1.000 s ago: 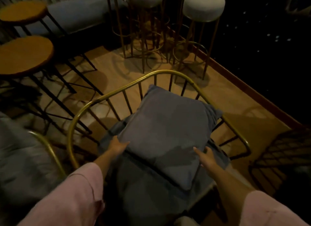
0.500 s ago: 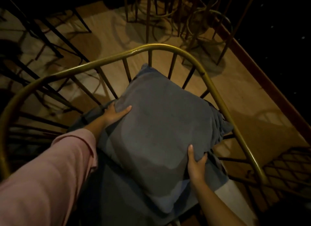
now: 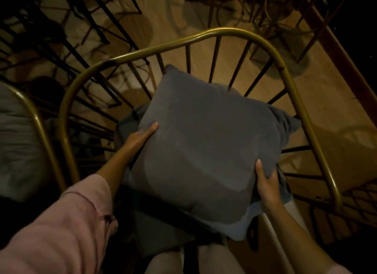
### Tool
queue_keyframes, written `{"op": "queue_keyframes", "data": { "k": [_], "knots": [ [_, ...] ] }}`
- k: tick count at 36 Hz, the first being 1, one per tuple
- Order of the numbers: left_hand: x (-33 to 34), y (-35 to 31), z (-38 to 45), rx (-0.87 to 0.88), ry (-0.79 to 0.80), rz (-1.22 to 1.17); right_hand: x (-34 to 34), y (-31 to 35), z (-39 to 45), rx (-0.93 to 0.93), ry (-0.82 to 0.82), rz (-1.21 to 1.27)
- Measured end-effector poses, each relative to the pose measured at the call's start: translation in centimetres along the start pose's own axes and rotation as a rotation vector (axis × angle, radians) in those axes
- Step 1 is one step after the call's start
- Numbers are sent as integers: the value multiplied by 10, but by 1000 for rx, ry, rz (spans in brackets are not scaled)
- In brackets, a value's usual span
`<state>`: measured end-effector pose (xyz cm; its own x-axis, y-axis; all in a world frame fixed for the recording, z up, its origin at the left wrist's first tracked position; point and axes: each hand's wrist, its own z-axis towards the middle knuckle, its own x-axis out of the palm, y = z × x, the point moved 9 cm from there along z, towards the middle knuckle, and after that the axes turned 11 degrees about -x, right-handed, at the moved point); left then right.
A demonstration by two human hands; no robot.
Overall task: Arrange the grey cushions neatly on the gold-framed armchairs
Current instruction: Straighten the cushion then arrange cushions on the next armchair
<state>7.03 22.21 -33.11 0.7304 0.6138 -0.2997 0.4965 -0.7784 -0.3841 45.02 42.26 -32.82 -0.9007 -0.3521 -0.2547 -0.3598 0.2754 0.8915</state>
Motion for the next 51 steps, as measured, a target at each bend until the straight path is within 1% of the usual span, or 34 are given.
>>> {"op": "queue_keyframes", "data": {
  "k": [3,6,10,14,18,20,22,25,28,31,34,36,39,41,44,48,51],
  "knots": [
    [-22,49,-20,-54,-66,-134,4,14,5,6,55,-59],
    [-23,93,-42,-95,-71,-219,10,27,17,-5,147,-150],
    [-9,142,-61,-120,-24,-350,26,47,32,-98,311,-230],
    [12,177,-69,-117,6,-459,40,50,42,-122,451,-291],
    [43,199,-69,-113,117,-448,40,36,43,-82,520,-379],
    [52,207,-63,-103,124,-411,38,22,42,-66,552,-430],
    [56,219,-55,-102,85,-391,35,7,37,-34,563,-457],
    [57,232,-46,-128,51,-396,35,3,30,-69,535,-465],
    [55,232,-50,-185,47,-401,32,4,26,-80,447,-483],
    [45,220,-57,-171,-30,-399,29,-1,29,-111,324,-578],
    [17,199,-64,-70,-173,-440,42,17,13,-197,241,-702],
    [-5,177,-71,-2,-218,-470,64,39,-4,-252,240,-712],
    [-46,134,-94,118,-277,-501,113,64,-23,-342,364,-705],
    [-81,107,-115,230,-334,-496,150,85,-38,-401,448,-699],
    [-141,84,-159,389,-424,-508,208,133,-74,-537,532,-667],
    [-230,83,-223,554,-585,-516,285,189,-134,-644,680,-574],
    [-301,107,-254,585,-706,-552,343,223,-186,-732,826,-540]
  ]
}}
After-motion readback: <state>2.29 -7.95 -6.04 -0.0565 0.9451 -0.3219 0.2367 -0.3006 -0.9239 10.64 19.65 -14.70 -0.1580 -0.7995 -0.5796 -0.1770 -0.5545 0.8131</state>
